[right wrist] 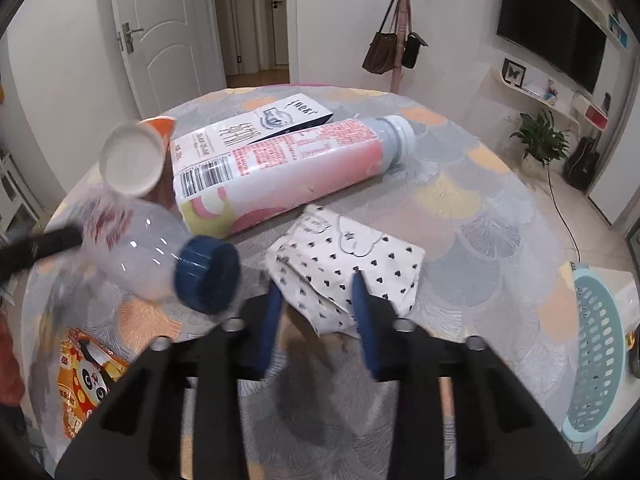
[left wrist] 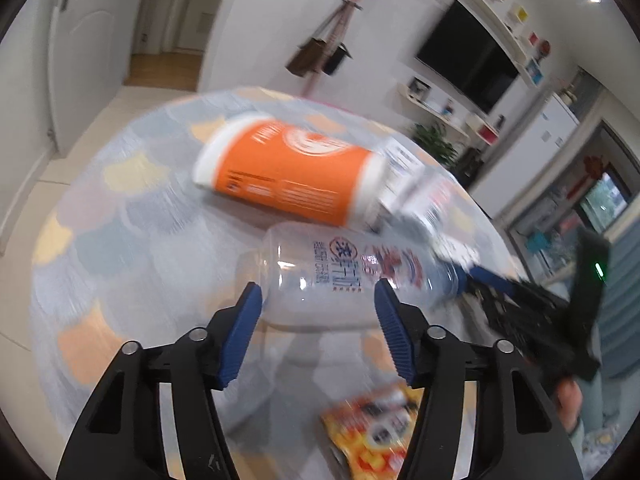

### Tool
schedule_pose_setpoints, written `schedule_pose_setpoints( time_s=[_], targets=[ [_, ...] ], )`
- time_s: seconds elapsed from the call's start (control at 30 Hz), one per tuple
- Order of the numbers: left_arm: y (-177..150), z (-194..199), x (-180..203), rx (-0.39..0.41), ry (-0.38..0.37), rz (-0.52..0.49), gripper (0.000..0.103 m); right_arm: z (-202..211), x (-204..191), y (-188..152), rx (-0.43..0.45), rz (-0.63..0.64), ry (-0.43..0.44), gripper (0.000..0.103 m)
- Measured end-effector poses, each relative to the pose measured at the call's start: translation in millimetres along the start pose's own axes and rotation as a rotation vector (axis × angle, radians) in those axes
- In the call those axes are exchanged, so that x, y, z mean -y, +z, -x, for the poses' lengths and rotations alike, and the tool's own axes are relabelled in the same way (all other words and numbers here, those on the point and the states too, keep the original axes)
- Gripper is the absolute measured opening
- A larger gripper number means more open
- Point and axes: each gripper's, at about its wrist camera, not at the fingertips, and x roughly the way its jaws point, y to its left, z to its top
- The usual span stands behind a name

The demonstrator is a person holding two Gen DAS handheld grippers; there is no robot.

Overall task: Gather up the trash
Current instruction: 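Grasp the clear milk bottle with the left tool while the right tool reaches the patterned paper, then grasp the white patterned paper with the right tool while the left tool holds the bottle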

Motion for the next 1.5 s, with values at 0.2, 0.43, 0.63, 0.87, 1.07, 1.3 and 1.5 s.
schedule_pose_setpoints(
  time_s=[0.2,0.43,0.63,0.87,1.07,1.3,1.5],
  targets=[
    [-38.4,13.9,41.4,-0.051,-0.073,-0.111,0.055,21.5,19.6,-10.9,0.046,-0.066,-0.015,0.007],
    [-72.8,10.1,102.5,-0.151,-0.239,-0.263,0.055,53.4,52.5,-31.9,0.073,-0.129,-0.039,0.006],
    [-77.8,24.3,134.3,-0.116,-0.246,-0.379,0.071,68.2,73.5,-49.9,0.051,-0.173,-0.069,0.006],
    [-47.5,-18.7,138.6,-0.082,-0.001,-0.321,0.078,69.5,74.8,-65.6,-0.008,-0.271,0.023,0.006],
    [-46.4,-59.0,140.6,-0.123,0.135,-0.348,0.067,75.3,71.1,-69.0,0.022,-0.207,0.029,0.021],
    [-50.3,-72.5,135.7,-0.131,0.172,-0.351,0.053,85.0,68.7,-77.5,0.060,-0.133,0.027,0.060],
    [-54.6,-60.7,132.4,-0.111,0.140,-0.317,0.053,79.3,45.4,-87.1,0.059,0.000,-0.014,0.064]
  ],
)
